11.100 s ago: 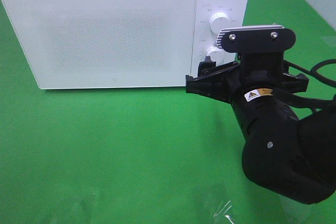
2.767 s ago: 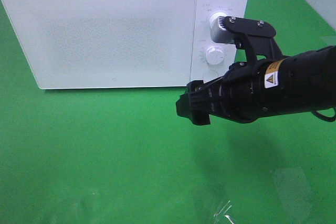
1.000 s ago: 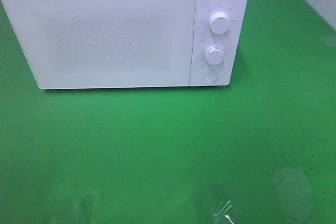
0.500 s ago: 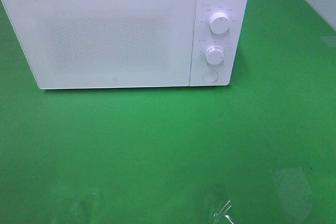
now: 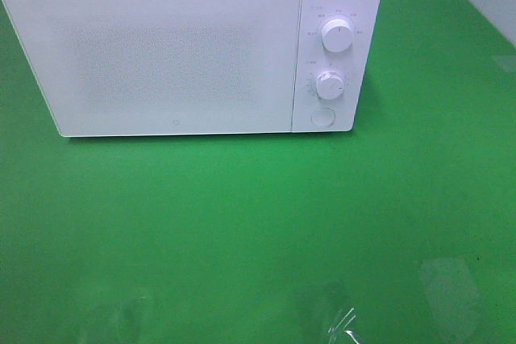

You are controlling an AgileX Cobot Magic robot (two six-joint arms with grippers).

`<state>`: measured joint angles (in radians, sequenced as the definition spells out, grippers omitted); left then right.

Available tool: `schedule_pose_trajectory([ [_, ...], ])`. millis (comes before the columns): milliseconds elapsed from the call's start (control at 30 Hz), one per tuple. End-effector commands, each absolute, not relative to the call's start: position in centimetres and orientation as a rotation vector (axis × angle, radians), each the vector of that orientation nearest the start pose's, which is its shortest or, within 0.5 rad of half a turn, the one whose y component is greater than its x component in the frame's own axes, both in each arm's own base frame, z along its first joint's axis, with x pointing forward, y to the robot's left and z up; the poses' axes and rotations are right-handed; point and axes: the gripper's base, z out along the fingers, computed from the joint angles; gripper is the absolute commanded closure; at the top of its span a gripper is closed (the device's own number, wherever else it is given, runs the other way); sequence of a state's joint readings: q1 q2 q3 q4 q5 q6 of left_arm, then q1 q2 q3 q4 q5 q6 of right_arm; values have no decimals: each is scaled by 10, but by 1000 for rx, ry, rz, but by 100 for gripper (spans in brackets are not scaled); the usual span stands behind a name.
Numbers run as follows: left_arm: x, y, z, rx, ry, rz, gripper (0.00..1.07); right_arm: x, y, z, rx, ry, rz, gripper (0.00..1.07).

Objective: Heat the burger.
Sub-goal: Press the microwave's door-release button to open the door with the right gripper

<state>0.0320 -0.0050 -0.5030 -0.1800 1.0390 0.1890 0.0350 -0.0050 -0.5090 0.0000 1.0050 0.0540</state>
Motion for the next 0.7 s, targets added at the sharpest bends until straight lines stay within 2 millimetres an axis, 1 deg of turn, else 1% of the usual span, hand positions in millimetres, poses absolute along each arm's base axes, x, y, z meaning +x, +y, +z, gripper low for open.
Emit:
schedule_pose_trajectory([
  [33,-8,-14,280,156,1975,-74,3,-8,0,284,26,1949,56,31],
  [200,-8,-14,280,156,1975,-74,3,-9,1,285,26,1944,71,31],
  [267,-8,-14,280,156,1975,-74,3,-10,1,297,25,1897,83,31],
  [367,-8,-14,280,156,1975,-74,3,-10,1,301,25,1887,83,31],
  [433,-8,-14,280,156,1975,-74,3,0,1,311,24,1840,85,31],
  [467,-8,-14,280,156,1975,-74,3,0,1,311,24,1840,85,31],
  [500,-8,-14,280,156,1975,-74,3,8,2,316,25,1813,86,31],
  [600,-8,-14,280,156,1975,-74,3,13,2,318,25,1805,86,31],
  [667,-8,-14,280,156,1975,-74,3,30,2,323,27,1803,86,31],
  [700,-8,-14,280,156,1975,-74,3,30,2,323,27,1803,86,31],
])
